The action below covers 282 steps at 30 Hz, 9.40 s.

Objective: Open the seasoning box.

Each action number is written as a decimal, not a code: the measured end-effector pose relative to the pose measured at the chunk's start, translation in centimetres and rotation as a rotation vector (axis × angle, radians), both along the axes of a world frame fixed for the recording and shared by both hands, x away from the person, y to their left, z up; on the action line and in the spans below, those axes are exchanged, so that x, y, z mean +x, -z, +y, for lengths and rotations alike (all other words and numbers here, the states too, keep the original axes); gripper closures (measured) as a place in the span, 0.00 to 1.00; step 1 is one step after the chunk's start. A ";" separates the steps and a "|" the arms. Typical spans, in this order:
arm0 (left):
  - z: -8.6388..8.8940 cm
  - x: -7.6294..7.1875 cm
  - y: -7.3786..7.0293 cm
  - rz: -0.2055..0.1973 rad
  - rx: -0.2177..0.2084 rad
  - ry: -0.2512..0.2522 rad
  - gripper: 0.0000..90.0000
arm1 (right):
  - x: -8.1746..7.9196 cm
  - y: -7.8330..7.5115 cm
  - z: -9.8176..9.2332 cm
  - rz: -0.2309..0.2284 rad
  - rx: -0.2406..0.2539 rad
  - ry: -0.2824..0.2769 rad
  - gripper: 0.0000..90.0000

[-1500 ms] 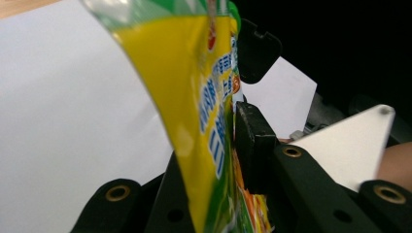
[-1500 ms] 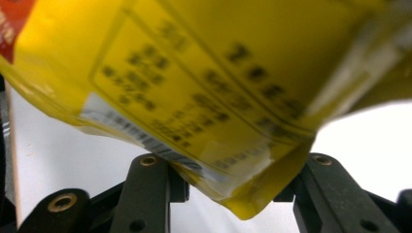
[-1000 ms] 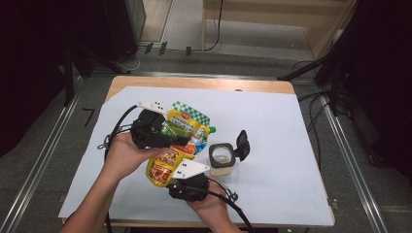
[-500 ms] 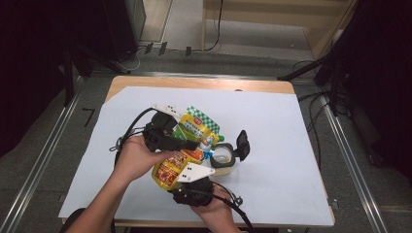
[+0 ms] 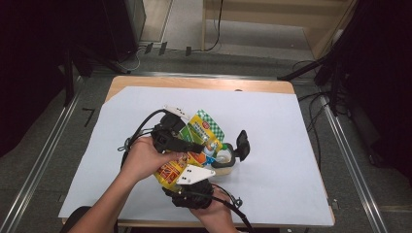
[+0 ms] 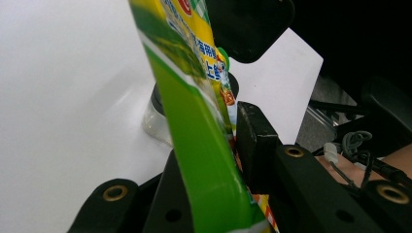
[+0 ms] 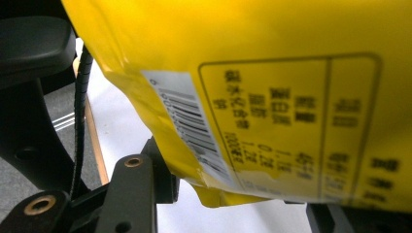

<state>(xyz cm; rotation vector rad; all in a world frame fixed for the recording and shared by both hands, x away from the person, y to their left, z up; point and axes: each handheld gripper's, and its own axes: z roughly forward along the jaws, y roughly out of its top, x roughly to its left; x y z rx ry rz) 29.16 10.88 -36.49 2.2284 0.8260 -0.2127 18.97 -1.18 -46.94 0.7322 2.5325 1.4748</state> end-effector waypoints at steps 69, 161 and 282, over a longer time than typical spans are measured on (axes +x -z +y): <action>-2.5 4.0 0.2 0.193 0.144 0.077 0.85 | 0.7 -1.3 -0.4 0.119 0.137 -0.149 0.67; -2.7 3.2 -2.9 0.112 0.106 -0.042 0.81 | 1.9 -2.6 0.3 0.021 0.107 -0.079 0.71; -2.4 3.4 -2.9 0.106 0.089 -0.036 0.80 | 2.1 -3.0 0.3 0.024 0.108 -0.086 0.72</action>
